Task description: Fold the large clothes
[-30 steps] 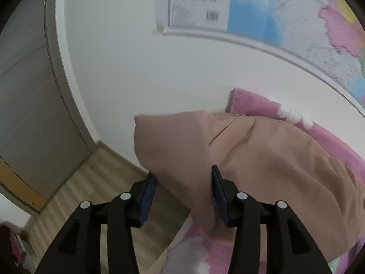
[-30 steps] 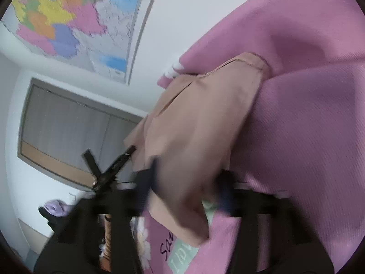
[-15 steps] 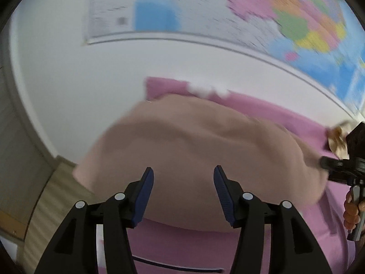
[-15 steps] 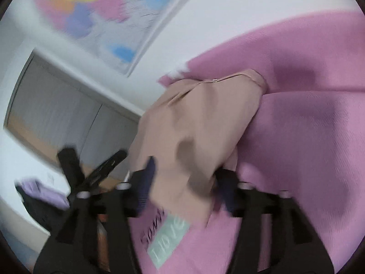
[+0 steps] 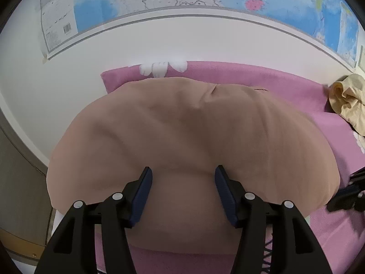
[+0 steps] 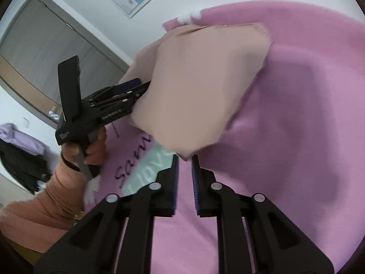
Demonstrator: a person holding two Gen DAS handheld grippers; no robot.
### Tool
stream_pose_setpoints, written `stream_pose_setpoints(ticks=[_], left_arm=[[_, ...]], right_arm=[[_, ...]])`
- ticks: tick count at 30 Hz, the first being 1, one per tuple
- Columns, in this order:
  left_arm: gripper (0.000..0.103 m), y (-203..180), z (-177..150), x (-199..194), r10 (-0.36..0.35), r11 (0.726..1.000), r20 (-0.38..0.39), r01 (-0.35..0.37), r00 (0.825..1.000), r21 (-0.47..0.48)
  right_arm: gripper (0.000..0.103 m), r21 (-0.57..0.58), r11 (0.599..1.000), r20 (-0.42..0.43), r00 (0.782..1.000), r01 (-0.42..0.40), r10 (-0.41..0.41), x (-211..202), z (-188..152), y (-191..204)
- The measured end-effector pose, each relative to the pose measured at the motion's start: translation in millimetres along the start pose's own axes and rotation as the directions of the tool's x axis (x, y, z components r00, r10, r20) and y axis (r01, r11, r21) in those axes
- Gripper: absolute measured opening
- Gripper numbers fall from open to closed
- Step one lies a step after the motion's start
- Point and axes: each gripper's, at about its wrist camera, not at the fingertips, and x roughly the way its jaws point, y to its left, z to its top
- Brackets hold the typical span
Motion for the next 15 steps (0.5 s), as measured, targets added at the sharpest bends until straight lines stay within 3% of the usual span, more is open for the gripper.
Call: stream_pose_setpoints(ticks=[4, 8, 11, 15], left_arm=[[0.055, 6, 1, -11, -0.014, 0.999, 0.019, 0.014, 1.0, -0.04], [0.056, 1, -2, -23, -0.037, 0.998, 0.04, 0.039, 0.998, -0.04], [0.06, -6, -5, -26, -0.025, 0.999, 0.055, 0.027, 0.998, -0.037], [0.062, -8, -11, -21, -0.018, 0.998, 0.038, 0.02, 0.999, -0.061]], right_arm=[[0.025, -0.027, 0.999, 0.143, 0.989, 0.039, -0.035, -30, 9, 14], [0.034, -0.096, 0.99, 0.23, 0.97, 0.107, -0.082, -26, 30, 36], [0.037, -0.125, 0.983, 0.237, 0.966, 0.133, -0.101, -9, 45, 41], [0.035, -0.067, 0.978, 0.151, 0.971, 0.196, -0.184, 35, 49, 14]])
